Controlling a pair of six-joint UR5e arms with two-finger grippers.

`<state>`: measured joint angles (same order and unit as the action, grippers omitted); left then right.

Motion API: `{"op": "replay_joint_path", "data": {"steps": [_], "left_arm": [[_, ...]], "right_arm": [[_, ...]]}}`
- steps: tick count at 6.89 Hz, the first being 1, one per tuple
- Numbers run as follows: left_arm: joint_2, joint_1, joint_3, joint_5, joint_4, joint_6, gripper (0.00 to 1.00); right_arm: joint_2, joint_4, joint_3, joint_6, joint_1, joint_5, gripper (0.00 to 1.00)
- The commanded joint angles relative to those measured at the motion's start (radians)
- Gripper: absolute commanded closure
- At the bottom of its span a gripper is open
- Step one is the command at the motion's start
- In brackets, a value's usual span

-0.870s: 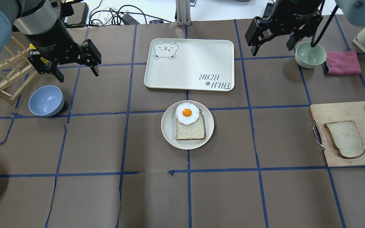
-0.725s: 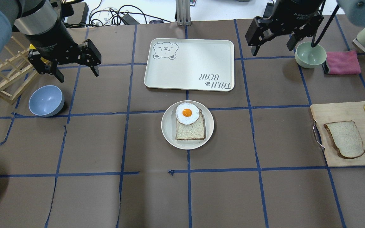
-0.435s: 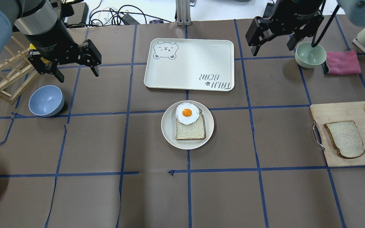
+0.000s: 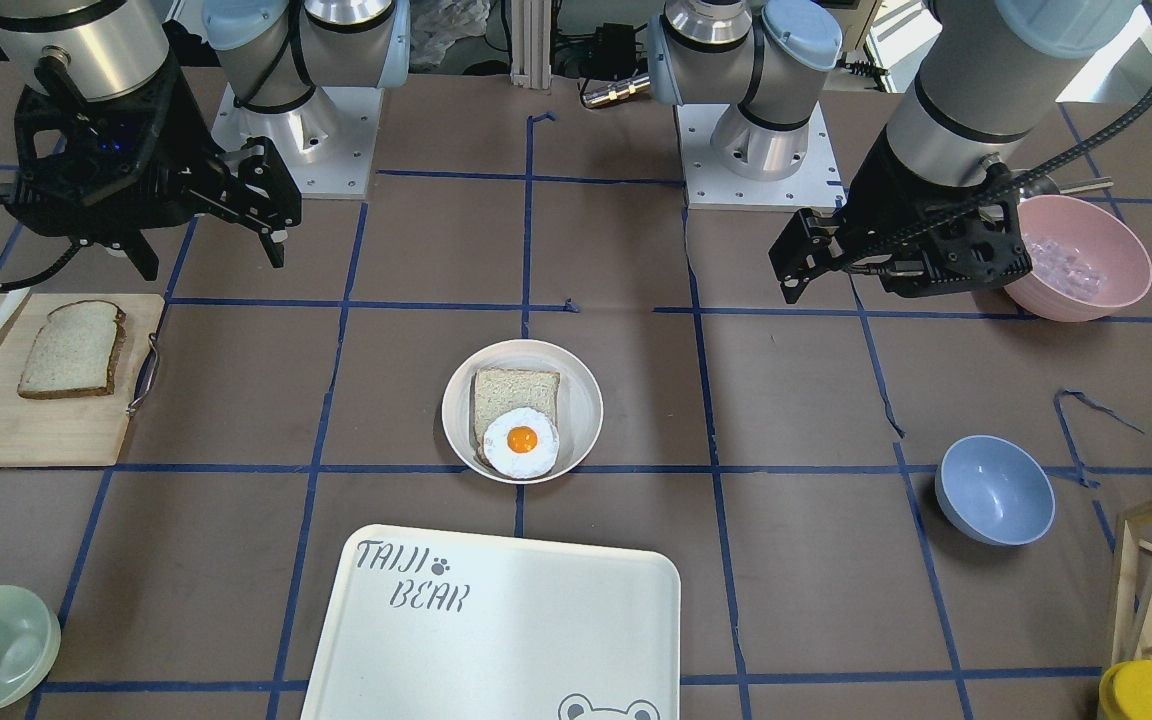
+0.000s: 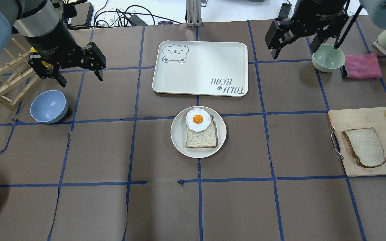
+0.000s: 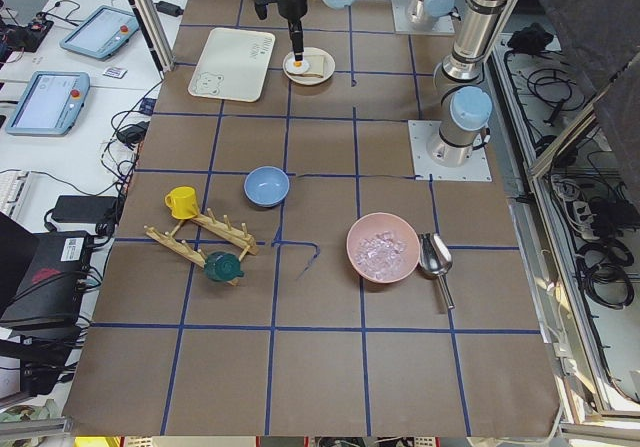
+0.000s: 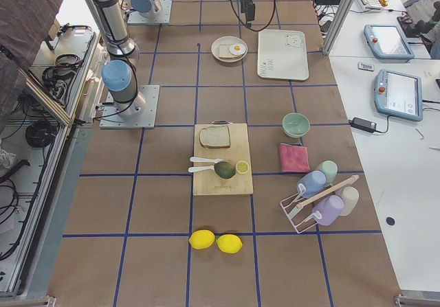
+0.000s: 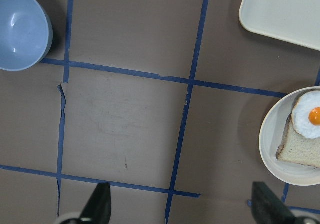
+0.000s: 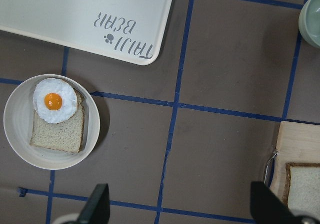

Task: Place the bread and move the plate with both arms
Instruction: 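Move the right gripper toward the wooden cutting board with bread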

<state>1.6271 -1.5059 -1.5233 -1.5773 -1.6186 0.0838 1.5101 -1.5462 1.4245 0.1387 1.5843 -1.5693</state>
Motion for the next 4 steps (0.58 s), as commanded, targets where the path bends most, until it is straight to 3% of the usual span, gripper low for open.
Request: {"op": "replay_joint_path", "data": {"steps": [1,4], "left_arm": [[-0.001,0.001,0.000,-0.001,0.000,-0.015,0.00],[-0.001,0.003,0.002,-0.003,0.003,-0.015,0.00]], "right_arm": [[-0.001,0.011,0.004,0.004,-0.041,-0.003,0.00],[-0.002,0.008,0.017,-0.001,-0.050,-0.020,0.00]]}}
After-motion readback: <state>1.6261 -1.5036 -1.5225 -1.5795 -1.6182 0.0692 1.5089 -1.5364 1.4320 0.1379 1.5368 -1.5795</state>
